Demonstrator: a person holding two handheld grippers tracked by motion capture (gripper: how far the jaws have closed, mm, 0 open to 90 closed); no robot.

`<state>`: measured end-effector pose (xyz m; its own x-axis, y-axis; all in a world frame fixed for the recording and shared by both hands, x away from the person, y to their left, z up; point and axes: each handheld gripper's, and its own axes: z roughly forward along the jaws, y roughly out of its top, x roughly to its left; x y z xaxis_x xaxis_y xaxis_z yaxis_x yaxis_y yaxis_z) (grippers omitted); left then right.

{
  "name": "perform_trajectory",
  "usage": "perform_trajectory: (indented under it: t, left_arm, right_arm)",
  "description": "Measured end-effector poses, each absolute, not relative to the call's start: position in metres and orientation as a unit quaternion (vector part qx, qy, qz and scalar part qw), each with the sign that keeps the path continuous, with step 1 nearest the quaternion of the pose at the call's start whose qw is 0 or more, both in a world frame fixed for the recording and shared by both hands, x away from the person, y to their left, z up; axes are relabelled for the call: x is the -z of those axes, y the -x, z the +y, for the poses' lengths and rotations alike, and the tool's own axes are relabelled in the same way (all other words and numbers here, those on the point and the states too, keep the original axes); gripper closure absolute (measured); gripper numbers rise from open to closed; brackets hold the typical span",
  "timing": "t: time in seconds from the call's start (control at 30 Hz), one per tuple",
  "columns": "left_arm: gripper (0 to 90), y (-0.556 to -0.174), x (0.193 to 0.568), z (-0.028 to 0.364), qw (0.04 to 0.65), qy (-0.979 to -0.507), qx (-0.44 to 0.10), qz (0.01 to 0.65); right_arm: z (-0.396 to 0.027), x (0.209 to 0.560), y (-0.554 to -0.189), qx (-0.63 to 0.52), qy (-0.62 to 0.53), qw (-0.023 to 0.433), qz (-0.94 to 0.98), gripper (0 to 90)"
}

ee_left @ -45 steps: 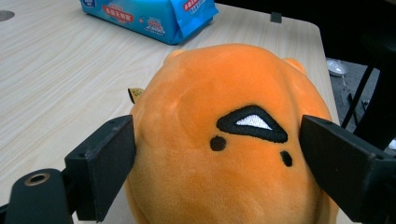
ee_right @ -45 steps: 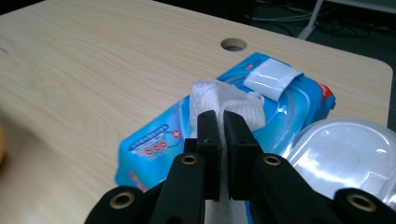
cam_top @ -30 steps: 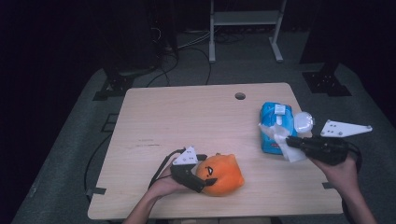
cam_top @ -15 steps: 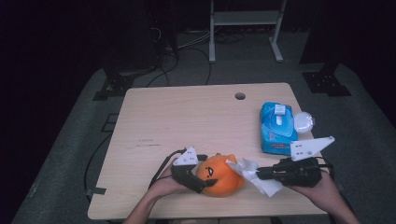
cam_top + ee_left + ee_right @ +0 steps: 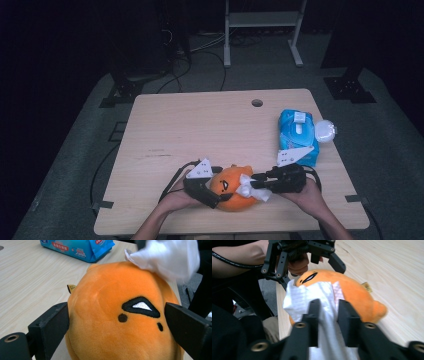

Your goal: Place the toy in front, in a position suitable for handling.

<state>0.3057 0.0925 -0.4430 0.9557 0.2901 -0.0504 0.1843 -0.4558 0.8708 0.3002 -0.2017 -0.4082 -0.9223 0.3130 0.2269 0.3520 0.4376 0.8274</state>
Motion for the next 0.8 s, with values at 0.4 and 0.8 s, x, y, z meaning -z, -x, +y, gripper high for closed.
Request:
perform_trajectory:
  t: [0.4,0.8]
  left_arm:
    - [8.1,-0.305,0.443,0.094,0.495,-0.855,-0.049,0.147]
    - [6.4,-0.304,0.439,0.093,0.48,-0.859,-0.059,0.167]
  right_arm:
    - [-0.185,0.425,-0.296,0.498,0.174,-0.023,-0.849,48.2]
    - [-0.183,0.428,-0.296,0.511,0.168,-0.037,-0.842,45.4]
